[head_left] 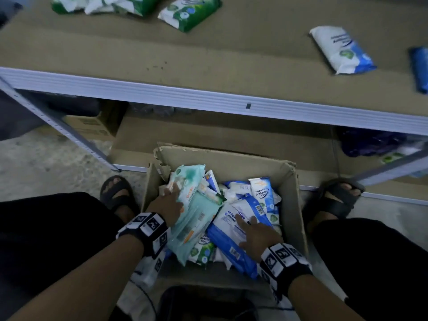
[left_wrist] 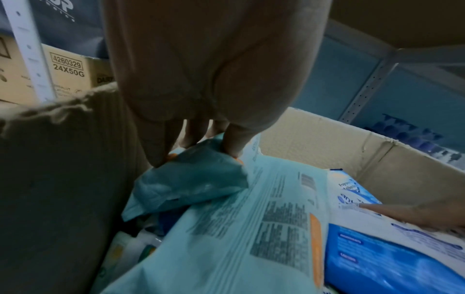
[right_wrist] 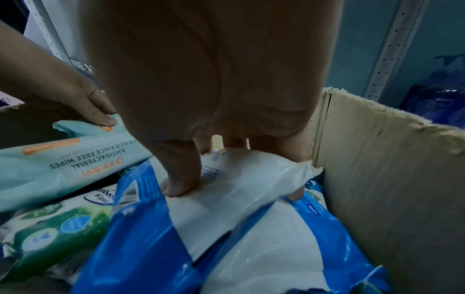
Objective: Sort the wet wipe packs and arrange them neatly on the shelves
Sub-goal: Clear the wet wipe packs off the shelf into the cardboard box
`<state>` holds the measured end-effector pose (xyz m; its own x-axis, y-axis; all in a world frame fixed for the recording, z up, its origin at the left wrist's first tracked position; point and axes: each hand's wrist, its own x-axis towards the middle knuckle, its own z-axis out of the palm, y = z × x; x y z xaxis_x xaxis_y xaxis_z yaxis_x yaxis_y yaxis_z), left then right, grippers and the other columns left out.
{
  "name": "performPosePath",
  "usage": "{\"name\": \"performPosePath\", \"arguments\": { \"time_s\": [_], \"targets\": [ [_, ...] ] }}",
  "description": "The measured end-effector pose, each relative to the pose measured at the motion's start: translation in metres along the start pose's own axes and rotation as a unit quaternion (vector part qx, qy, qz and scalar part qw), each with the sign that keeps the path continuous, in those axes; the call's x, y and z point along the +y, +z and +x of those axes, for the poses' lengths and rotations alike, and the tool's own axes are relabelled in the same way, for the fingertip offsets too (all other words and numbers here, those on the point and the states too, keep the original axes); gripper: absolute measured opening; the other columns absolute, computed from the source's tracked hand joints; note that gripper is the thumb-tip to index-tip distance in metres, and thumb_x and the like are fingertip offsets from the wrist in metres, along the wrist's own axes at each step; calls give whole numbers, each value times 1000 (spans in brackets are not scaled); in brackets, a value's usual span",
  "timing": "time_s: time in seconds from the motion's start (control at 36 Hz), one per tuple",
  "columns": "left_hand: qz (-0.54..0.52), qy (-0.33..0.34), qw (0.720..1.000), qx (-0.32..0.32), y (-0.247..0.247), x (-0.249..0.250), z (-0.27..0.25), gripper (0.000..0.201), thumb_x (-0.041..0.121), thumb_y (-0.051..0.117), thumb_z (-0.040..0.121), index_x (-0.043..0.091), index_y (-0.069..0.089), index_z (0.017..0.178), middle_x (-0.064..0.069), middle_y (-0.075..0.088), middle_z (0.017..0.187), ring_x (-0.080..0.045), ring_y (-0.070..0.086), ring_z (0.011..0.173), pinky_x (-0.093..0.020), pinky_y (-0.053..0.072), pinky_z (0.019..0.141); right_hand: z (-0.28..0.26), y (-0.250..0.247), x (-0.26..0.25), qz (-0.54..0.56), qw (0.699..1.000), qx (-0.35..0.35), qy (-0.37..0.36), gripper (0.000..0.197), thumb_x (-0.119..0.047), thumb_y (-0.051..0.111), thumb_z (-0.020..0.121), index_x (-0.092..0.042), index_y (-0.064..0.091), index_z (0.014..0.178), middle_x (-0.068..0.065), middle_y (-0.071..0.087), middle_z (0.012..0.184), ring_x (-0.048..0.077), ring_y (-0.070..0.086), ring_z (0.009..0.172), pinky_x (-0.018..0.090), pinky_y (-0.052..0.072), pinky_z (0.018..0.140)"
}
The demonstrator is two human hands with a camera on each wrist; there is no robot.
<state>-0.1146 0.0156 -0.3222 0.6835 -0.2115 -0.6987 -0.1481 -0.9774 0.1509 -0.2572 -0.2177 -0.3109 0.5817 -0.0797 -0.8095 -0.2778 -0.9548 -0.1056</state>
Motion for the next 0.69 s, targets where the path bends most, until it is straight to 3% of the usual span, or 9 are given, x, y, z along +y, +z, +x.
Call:
{"name": "performPosePath", "arguments": {
  "time_s": [0.25,0.39,0.5,0.58,0.69],
  "targets": [
    [-11,-18,1000,-3,2,0,12,63,33,32,106,20,-2,157,-15,15,161,-39,45,129,-41,41,99,8,-3,2,-4,1000,-2,-4,78,-45,49,97,-42,-5,154,6,14,162,35,41,134,46,43,105],
    [-11,-9,1000,11,-3,0,7,64,36,36,104,21,3,157,-14,27,157,-38,47,129,-40,43,100,4,-6,2,-5,1000,5,-14,80,-46,52,96,-42,-4,154,8,17,161,34,40,136,45,42,106],
    [7,9,1000,18,-14,-3,-2,69,40,51,98,23,17,156,-15,49,143,-35,53,122,-36,48,94,-7,-10,7,9,999,2,-36,82,-48,52,96,-42,-5,155,9,10,164,32,32,142,42,35,113],
    [30,26,999,36,-20,-1,-16,70,42,57,94,22,28,154,-12,47,146,-31,50,128,-34,46,100,-18,-13,12,39,998,3,-56,84,-46,54,96,-38,-4,156,11,13,163,29,30,144,37,32,114],
    [28,51,996,60,-31,5,-35,62,41,59,92,20,41,147,-8,47,146,-27,48,130,-31,43,102,-33,-18,20,79,993,54,-68,83,-42,56,96,-31,2,157,5,30,157,22,36,140,31,33,112]
  ]
}}
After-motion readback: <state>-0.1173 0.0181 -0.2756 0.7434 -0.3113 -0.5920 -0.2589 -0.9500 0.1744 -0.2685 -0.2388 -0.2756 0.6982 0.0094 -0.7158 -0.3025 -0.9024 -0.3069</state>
